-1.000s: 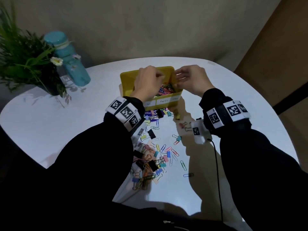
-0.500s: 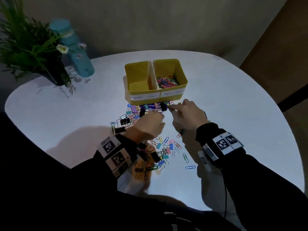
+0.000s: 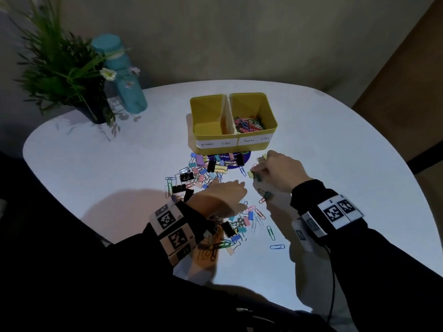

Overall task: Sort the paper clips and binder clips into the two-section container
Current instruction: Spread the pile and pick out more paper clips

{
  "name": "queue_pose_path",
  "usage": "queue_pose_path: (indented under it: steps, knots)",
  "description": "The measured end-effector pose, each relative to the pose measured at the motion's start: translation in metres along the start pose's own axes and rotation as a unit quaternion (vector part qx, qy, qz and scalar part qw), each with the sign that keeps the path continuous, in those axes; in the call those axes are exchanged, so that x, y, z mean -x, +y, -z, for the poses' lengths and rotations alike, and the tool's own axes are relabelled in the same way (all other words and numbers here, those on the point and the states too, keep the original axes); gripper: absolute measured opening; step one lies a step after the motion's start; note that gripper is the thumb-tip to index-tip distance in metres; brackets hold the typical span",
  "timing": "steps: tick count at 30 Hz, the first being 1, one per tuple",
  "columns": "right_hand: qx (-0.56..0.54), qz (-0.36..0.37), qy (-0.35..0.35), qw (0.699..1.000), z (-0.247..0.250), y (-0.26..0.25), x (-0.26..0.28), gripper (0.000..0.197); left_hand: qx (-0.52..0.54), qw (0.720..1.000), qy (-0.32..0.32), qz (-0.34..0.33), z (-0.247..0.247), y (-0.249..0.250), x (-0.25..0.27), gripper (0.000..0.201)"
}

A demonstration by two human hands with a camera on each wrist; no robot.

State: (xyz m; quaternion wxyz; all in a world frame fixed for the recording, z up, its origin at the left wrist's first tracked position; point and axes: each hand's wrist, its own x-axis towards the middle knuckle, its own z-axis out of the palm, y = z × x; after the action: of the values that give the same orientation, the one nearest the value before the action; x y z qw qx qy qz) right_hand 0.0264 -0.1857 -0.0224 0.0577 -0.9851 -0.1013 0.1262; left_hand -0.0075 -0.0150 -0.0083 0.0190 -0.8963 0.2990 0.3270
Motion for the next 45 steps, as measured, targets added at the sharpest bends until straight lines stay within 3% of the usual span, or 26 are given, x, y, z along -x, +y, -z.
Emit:
queue_pose_path:
  steps: [3, 8, 12, 14, 17, 19, 24, 33, 37, 40, 43, 45]
  knots:
    - [0.01, -0.016, 0.037, 0.999, 0.0, 0.007, -0.001, 0.034, 0.004, 1.0, 0.0, -0.007, -0.004, -0.003, -0.002, 0.055]
    - [-0.017, 0.016, -0.015, 1.0, -0.006, 0.014, -0.003, 0.033, -0.001, 0.999, -0.004, -0.04, -0.008, -0.003, -0.005, 0.056]
    - [0.012, 0.029, 0.008, 0.999, -0.007, 0.018, 0.005, 0.038, 0.054, 0.996, 0.008, -0.077, -0.005, -0.011, -0.009, 0.06]
    - [0.046, 0.045, 0.006, 0.998, -0.011, 0.015, 0.005, 0.043, 0.059, 0.995, 0.049, -0.057, -0.001, -0.013, -0.009, 0.051]
    - [0.013, 0.065, 0.016, 0.998, -0.013, 0.007, 0.002, 0.036, 0.049, 0.982, 0.184, 0.007, 0.005, -0.019, -0.013, 0.023]
    - [0.015, 0.052, 0.027, 0.998, -0.014, 0.003, -0.004, 0.041, 0.038, 0.969, 0.24, 0.055, 0.006, -0.025, -0.017, 0.026]
    - [0.043, 0.037, 0.029, 0.998, -0.02, -0.01, -0.014, 0.064, 0.035, 0.968, 0.231, 0.088, -0.002, -0.035, -0.021, 0.032]
    - [0.149, 0.09, 0.045, 0.984, -0.025, -0.005, 0.011, 0.042, 0.014, 0.968, 0.239, 0.079, -0.011, -0.043, -0.019, 0.042]
    - [0.148, 0.089, 0.041, 0.984, -0.026, -0.002, 0.019, 0.057, -0.063, 0.976, 0.19, 0.087, -0.011, -0.037, -0.023, 0.056]
    - [0.158, 0.119, 0.046, 0.979, -0.026, 0.003, 0.028, 0.058, -0.071, 0.977, 0.174, 0.104, -0.012, -0.032, -0.029, 0.063]
    - [0.163, 0.137, 0.059, 0.975, -0.025, 0.014, 0.038, 0.058, -0.057, 0.976, 0.184, 0.098, -0.009, -0.026, -0.032, 0.066]
    - [0.152, 0.129, 0.079, 0.977, -0.025, 0.023, 0.044, 0.056, -0.04, 0.967, 0.24, 0.078, -0.006, -0.023, -0.032, 0.06]
